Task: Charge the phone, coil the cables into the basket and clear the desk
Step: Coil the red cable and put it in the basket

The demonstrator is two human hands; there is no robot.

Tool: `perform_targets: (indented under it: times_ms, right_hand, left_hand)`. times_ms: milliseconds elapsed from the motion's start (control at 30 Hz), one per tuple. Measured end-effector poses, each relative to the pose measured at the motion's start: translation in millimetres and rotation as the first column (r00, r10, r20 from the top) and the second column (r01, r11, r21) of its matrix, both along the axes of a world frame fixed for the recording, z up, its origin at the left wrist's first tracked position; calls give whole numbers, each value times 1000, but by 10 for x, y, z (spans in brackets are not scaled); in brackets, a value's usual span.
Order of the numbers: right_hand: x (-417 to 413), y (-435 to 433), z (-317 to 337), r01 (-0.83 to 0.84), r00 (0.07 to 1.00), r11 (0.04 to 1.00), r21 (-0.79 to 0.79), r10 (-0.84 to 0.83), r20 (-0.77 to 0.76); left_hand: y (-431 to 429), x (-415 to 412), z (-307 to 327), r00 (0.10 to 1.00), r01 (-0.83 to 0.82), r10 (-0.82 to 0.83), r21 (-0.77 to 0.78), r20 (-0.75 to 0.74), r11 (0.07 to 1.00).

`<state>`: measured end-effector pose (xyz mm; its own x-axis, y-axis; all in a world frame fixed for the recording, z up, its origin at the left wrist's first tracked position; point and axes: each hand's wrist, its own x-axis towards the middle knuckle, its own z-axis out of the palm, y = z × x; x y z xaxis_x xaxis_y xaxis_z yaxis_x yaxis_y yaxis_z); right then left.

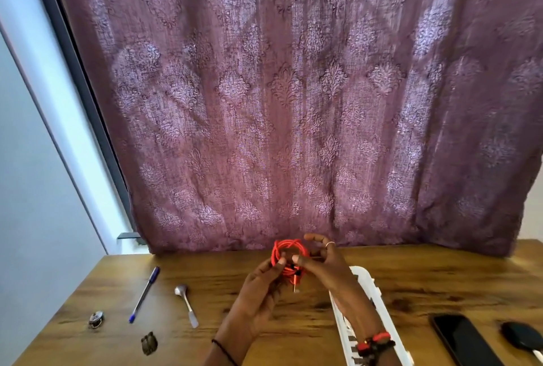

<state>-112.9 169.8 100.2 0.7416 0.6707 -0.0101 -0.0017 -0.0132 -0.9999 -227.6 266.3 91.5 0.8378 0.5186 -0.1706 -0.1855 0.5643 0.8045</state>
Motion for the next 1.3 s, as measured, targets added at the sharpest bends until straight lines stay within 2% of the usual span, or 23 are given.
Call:
perform_targets:
  times_ms: [233,467,667,767,867,967,1100,1300]
  right_hand:
    - [-125,73,-19,78,973,987,-143,-44,227]
    - [-187,45,-39,172,927,973,-153,-107,360]
    - [-63,-127,-86,146,939,964,-222,-65,337]
    - [12,-264,-112,68,953,964,-256,13,303]
    - [93,-392,-83,-19,955,939,-344,119,272]
    - [152,-507,-56,-105,936,894,-435,236,261]
    - [179,-617,-44,-103,930,869,-484,257,263]
    - [190,-887,-167,110,947,825,-554,82,309]
  left_hand:
    - [-86,97,-41,986,-152,162,-174,44,973]
    - [-243,109,-112,986,-154,166,-277,19,948]
    - [-269,14,-200,995,-56,45,-112,-94,992]
    - [-218,-32,-235,987,-43,50,53,-151,998]
    - [-171,-41,-266,964,80,0,286,-267,955]
    - [-203,-32,-321,934,229,-74,425,-351,876]
    - [-336,66,-390,922,291,-123,448,-366,846]
    - [-646,207,-520,936,236,-109,367,-335,900]
